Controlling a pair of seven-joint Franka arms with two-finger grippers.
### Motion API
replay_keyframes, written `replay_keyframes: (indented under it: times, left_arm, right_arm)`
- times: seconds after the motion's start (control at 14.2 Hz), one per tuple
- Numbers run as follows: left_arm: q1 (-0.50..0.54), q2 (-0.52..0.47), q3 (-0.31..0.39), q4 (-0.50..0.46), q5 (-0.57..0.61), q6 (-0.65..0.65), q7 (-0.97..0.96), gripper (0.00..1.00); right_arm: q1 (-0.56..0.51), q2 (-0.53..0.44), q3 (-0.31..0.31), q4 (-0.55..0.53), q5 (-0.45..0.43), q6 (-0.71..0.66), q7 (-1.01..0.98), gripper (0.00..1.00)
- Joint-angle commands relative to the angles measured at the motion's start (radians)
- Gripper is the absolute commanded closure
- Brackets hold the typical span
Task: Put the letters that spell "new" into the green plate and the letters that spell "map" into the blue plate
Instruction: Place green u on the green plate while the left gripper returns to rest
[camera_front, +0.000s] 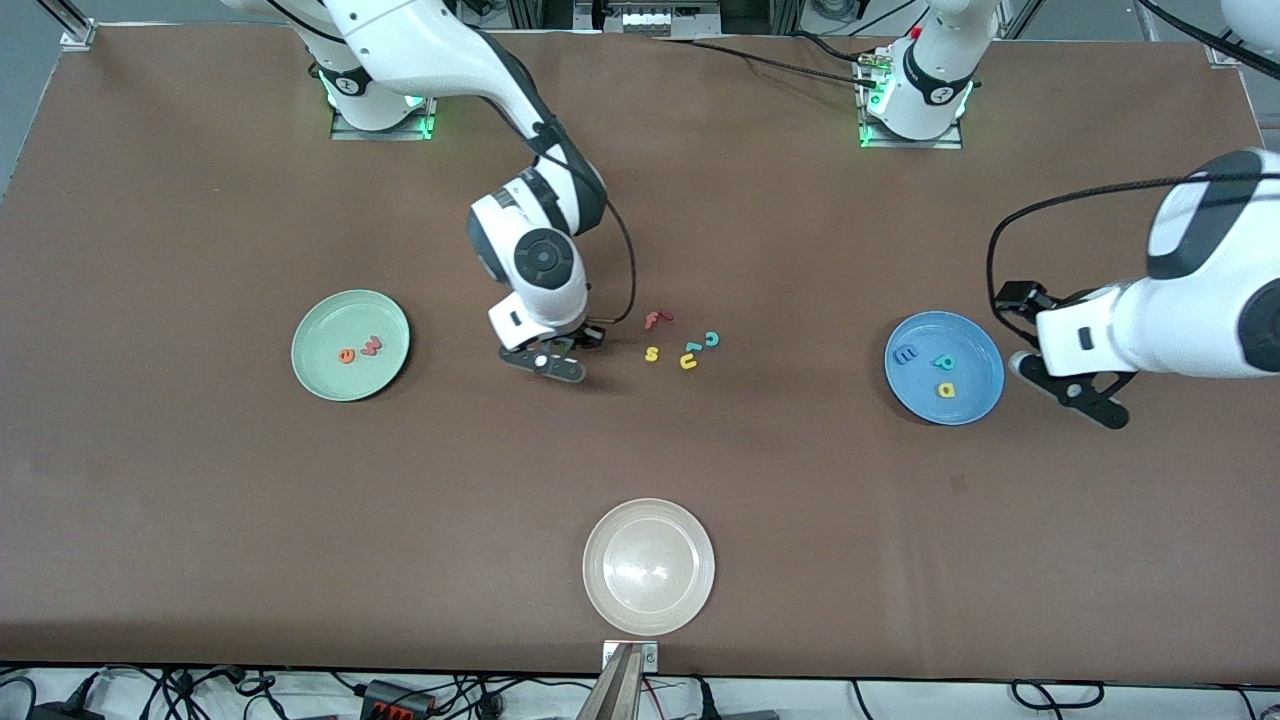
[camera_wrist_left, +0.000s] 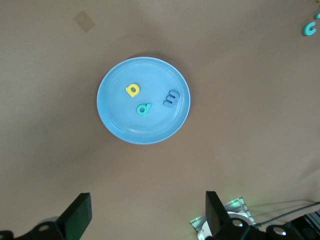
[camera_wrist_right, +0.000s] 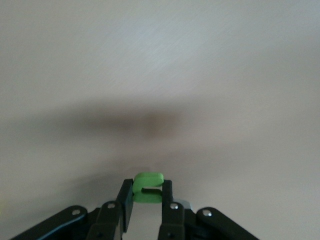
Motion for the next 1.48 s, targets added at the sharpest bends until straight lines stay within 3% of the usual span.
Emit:
replay_keyframes:
  times: [0.0, 0.07, 0.14, 0.28, 0.57, 0.85, 1.13, 1.27, 1.41]
  left_arm:
    - [-0.013, -0.004, 0.008, 0.103, -0.048, -0.07, -0.018, 0.0]
    - [-0.03, -0.039, 0.045, 0.114, -0.069, -0.064, -0.018, 0.0]
    - [-0.084, -0.069, 0.129, 0.118, -0.092, -0.067, -0.016, 0.0]
    - [-0.201, -0.139, 0.319, 0.115, -0.201, -0.062, -0.018, 0.0]
    - [-0.465, -0.263, 0.69, 0.054, -0.333, -0.014, -0.037, 0.0]
    - [-0.658, -0.452, 0.907, -0.18, -0.41, 0.189, -0.276, 0.0]
    - [-0.702, -0.572, 0.976, -0.36, -0.41, 0.462, -0.297, 0.0]
    - [-0.69, -0.572, 0.966, -0.353, -0.405, 0.45, -0.298, 0.0]
    - [-0.695, -0.564, 0.956, -0.328, -0.396, 0.326, -0.274, 0.0]
  right_arm:
    - [0.0, -0.096, -0.125, -0.063, -0.007, -0.112, -0.154, 0.89]
    - [0.0, -0.102, -0.174, -0.071, -0.007, -0.148, -0.243, 0.89]
    - [0.0, -0.108, -0.23, -0.085, -0.007, -0.176, -0.329, 0.89]
    - [-0.027, -0.137, -0.282, -0.155, -0.005, -0.177, -0.452, 0.89]
    - [-0.173, -0.186, -0.282, -0.272, -0.003, -0.169, -0.667, 0.89]
    - [-0.193, -0.225, -0.28, -0.362, 0.003, -0.135, -0.693, 0.89]
    - [-0.193, -0.216, -0.28, -0.393, 0.009, -0.086, -0.693, 0.88]
    - [-0.193, -0.203, -0.279, -0.396, 0.009, -0.075, -0.693, 0.87]
    - [-0.195, -0.19, -0.279, -0.398, 0.01, -0.063, -0.693, 0.75]
